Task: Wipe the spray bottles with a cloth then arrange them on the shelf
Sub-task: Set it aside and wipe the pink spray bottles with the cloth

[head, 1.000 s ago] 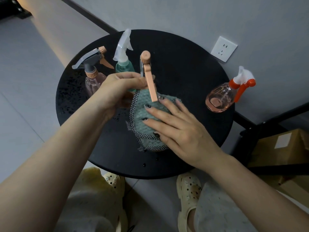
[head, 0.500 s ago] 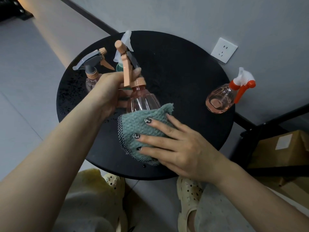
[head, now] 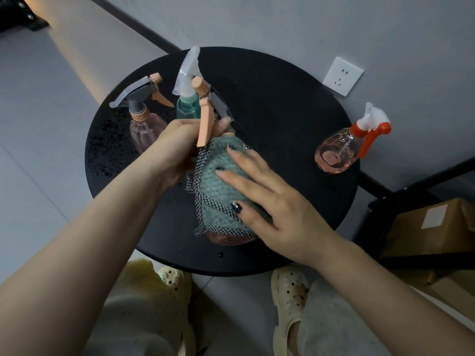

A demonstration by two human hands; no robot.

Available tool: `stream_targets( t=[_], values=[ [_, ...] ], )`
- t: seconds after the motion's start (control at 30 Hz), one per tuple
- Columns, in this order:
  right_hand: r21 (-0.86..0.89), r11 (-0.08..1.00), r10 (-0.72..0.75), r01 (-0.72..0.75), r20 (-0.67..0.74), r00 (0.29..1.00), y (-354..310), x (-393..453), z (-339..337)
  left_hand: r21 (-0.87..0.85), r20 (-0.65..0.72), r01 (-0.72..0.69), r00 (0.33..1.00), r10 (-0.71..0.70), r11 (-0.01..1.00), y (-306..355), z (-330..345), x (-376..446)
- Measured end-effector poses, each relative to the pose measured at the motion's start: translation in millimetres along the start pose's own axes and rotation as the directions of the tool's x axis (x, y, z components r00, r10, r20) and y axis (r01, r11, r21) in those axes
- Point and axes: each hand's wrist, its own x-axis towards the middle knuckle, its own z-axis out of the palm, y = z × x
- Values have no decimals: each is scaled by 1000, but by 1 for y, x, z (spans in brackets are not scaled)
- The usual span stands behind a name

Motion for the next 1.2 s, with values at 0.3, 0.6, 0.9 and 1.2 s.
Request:
stream_targets(
  t=[0.3, 0.6, 0.9, 1.2],
  values=[
    [-416, 807, -371, 418, 192, 908, 7, -13, -5, 29, -129, -10, 992, 14, 1000, 11, -2, -2],
    [-95, 995, -4, 2, -24, 1000, -4, 3, -3, -39, 39, 22, 999, -20, 999, 2, 8, -4],
    [-403, 807, -382, 432, 201, 902, 2, -15, 5, 72, -115, -43, 992, 51, 996, 13, 0, -7],
    [-197, 976, -96, 89, -23, 995, -3, -1, -1, 78, -6, -67, 998, 68, 995, 3, 1, -2]
  ],
)
